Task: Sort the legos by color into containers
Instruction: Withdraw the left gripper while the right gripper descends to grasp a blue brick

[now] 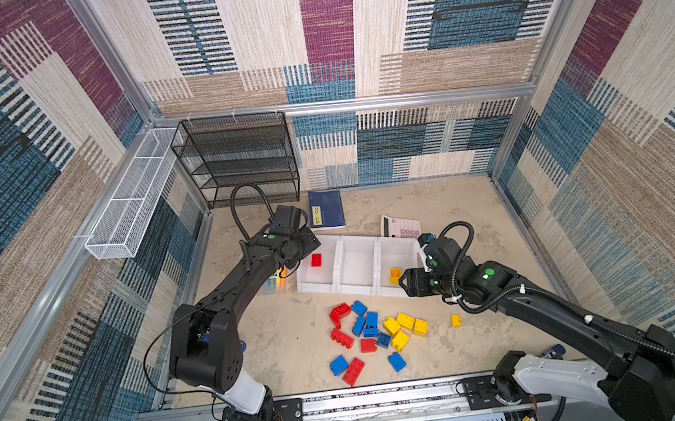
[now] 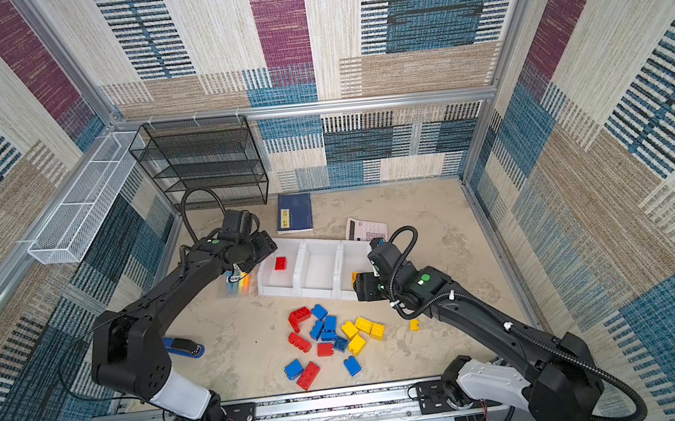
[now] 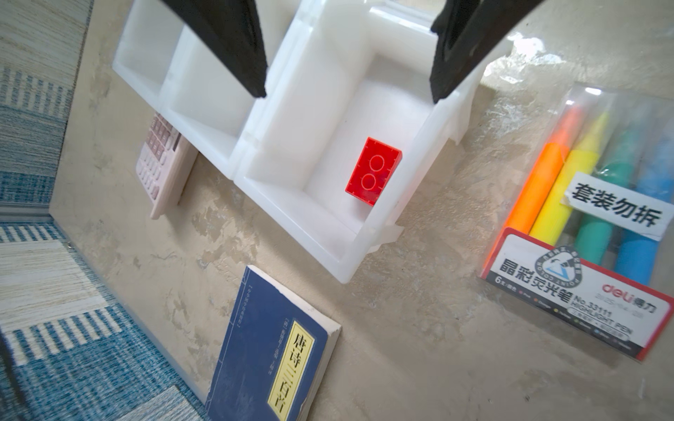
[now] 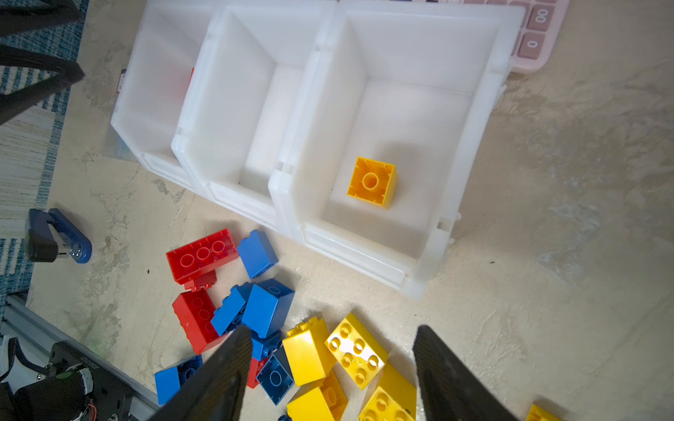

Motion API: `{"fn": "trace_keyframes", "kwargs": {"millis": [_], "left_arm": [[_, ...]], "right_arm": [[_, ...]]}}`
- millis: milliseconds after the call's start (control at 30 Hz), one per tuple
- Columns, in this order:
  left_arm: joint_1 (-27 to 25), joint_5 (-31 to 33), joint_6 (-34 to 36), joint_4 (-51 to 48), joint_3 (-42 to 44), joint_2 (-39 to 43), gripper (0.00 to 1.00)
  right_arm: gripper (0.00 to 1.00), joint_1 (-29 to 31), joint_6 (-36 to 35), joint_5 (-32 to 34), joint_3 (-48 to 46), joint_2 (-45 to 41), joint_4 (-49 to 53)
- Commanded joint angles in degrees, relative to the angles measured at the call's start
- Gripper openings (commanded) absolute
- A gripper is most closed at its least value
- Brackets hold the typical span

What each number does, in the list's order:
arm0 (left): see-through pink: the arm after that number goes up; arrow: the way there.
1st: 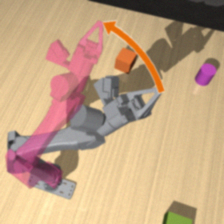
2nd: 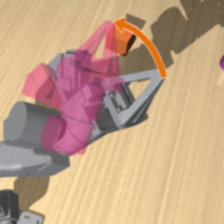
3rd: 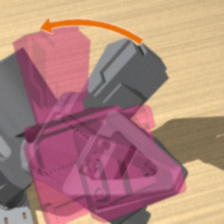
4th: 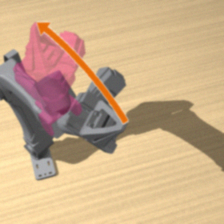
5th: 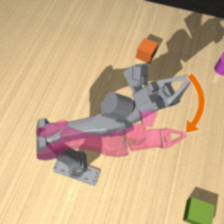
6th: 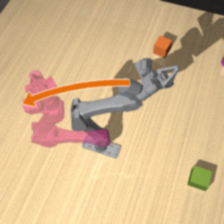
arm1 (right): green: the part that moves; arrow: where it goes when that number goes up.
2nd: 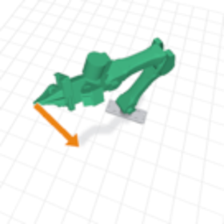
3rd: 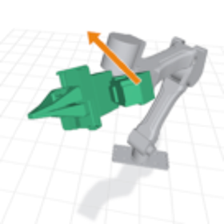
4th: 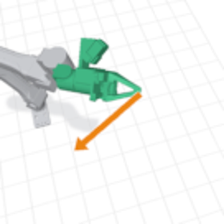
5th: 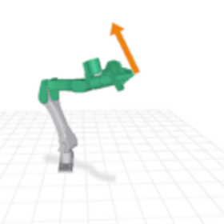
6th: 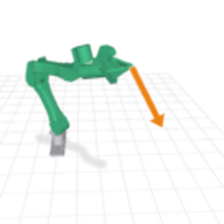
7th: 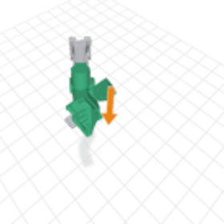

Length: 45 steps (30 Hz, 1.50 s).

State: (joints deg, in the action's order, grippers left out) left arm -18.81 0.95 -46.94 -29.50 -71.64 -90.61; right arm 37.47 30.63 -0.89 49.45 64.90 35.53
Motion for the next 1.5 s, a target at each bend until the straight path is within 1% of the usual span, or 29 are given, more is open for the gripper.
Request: {"fn": "trace_keyframes", "kwargs": {"millis": [0, 67, 167, 300, 467, 567, 733, 867, 967, 1100, 1233, 1367, 1467], "left_arm": [[0.0, 1.14, 4.57, -1.61, 2.28, 4.17, 0.74], [0.04, 1.44, 5.8, -1.87, 4.61, 7.65, 0.74], [0.03, 1.6, 7.27, -1.43, 10.27, 13.72, 0.74], [0.0, 1.71, 7.6, -1.85, 18.05, 22.26, 0.74], [0.09, 2.39, 5.71, -3.0, 26.78, 31.87, 0.74], [0.13, 2.29, 4.53, -4.49, 29.67, 36.8, 0.74], [0.13, 2.96, 3.65, -5.79, 33.36, 43.34, 0.73], [0.04, 2.03, 3.76, -6.44, 34.87, 45.78, 0.73], [0.09, 0.1, 4.65, -7.52, 35.68, 46.45, 0.73], [0.09, -1.16, 4.69, -8.38, 36.95, 47.15, 0.73], [0.07, -3.16, 4.14, -6.6, 38.53, 47.72, 0.72], [0.03, -4.59, 3.96, -6.36, 39.3, 47.45, 0.72], [0.08, -5.46, 3.72, -6.07, 40.02, 47.53, 0.72]], "right_arm": [[0.71, 0.06, 0.04, -0.02, -0.47, 0.82, 0.86], [0.7, 0.06, -0.05, -0.39, -0.93, 1.55, 0.95], [0.68, 0.37, -0.05, -1.09, -1.46, 2.77, 0.99], [0.65, 1.96, 0.3, -0.96, -1.68, 4.45, 0.97], [0.63, 6.48, 1.99, -1.14, 0.72, 9.23, -0.26], [0.63, 10.08, 3.69, -0.7, 3.09, 12.98, -1.27], [0.63, 13.73, 6.98, 0.57, 6.71, 19.26, -1.69], [0.63, 15.2, 9.83, 1.79, 7.89, 22.95, -1.87], [0.63, 15.52, 12.32, 2.9, 8.27, 25.1, -2.38], [0.61, 15.95, 14.2, 2.26, 8.59, 27.03, -5.12], [0.6, 16.92, 15.09, 1.9, 10.11, 29.84, -5.56], [0.56, 17.89, 16.2, 1.5, 10.71, 32.31, -5.32], [0.5, 17.96, 17.47, 2.02, 9.95, 33.05, -4.27]]}}
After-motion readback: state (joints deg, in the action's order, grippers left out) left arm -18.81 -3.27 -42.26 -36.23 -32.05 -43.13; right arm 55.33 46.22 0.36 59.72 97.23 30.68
